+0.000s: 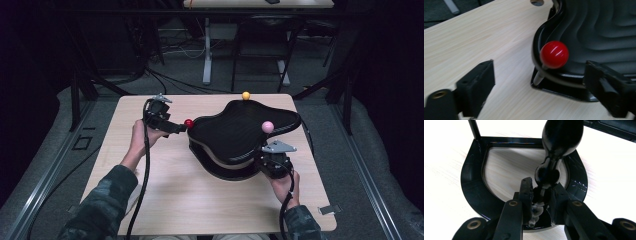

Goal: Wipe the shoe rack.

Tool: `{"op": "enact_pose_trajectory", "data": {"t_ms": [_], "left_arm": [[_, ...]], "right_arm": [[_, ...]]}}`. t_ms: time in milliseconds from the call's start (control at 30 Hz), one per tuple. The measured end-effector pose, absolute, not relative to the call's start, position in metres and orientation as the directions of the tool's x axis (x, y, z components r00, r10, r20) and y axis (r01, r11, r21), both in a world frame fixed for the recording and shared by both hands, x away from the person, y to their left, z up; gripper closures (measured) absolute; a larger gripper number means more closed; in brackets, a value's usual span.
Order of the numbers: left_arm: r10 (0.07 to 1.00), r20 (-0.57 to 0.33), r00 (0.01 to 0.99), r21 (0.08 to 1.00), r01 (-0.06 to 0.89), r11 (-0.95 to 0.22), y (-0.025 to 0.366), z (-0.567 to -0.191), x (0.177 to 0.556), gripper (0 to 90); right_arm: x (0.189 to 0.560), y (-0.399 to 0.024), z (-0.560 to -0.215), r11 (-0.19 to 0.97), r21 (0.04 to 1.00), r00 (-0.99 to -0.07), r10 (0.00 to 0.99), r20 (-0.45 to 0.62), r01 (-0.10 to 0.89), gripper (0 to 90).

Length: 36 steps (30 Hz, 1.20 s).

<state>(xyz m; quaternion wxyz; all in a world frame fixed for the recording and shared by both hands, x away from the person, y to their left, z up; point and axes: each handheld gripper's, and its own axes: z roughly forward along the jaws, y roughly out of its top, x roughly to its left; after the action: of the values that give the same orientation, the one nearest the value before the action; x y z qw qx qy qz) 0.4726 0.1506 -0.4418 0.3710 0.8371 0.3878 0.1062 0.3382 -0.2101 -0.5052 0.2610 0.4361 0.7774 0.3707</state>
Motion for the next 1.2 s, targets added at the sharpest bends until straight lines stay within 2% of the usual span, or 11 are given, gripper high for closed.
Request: {"op": "enact_pose_trajectory", "data": {"t_ms": [33, 167, 200, 267, 300, 367, 500, 1200], "left_arm": [[0.727, -0.103, 0.679, 0.703, 0.566, -0.43, 0.147, -0.442, 0.474, 15.5], [0.713, -0.101, 0.693, 0.701, 0.558, -0.444, 0.136, -0.444, 0.478, 26.7], [0.712, -0.105, 0.694, 0.705, 0.557, -0.439, 0.134, -0.445, 0.479, 32.5], [0.715, -0.09, 0.693, 0.704, 0.552, -0.446, 0.131, -0.447, 0.481, 35.8], [0.713, -0.087, 0.696, 0.698, 0.553, -0.455, 0.129, -0.449, 0.482, 41.5], [0.712, -0.075, 0.699, 0.691, 0.551, -0.468, 0.127, -0.451, 0.483, 45.2], [0.707, -0.068, 0.704, 0.69, 0.545, -0.476, 0.126, -0.452, 0.485, 58.9], [0.76, -0.051, 0.648, 0.696, 0.57, -0.438, 0.166, -0.453, 0.472, 59.9]], "right_arm": [[0.338, -0.21, -0.505, 0.346, 0.803, -0.476, 0.875, -0.088, 0.486, 74.6], [0.338, -0.21, -0.505, 0.348, 0.803, -0.481, 0.872, -0.087, 0.484, 74.7], [0.338, -0.21, -0.505, 0.348, 0.803, -0.481, 0.872, -0.087, 0.485, 74.7], [0.339, -0.209, -0.505, 0.347, 0.803, -0.482, 0.872, -0.087, 0.484, 74.7], [0.339, -0.209, -0.505, 0.35, 0.803, -0.482, 0.871, -0.089, 0.483, 74.7], [0.34, -0.208, -0.505, 0.35, 0.803, -0.486, 0.869, -0.087, 0.482, 74.7], [0.341, -0.207, -0.505, 0.352, 0.804, -0.489, 0.868, -0.089, 0.479, 74.7], [0.372, -0.18, -0.507, 0.32, 0.818, -0.493, 0.869, -0.052, 0.478, 74.2]]}}
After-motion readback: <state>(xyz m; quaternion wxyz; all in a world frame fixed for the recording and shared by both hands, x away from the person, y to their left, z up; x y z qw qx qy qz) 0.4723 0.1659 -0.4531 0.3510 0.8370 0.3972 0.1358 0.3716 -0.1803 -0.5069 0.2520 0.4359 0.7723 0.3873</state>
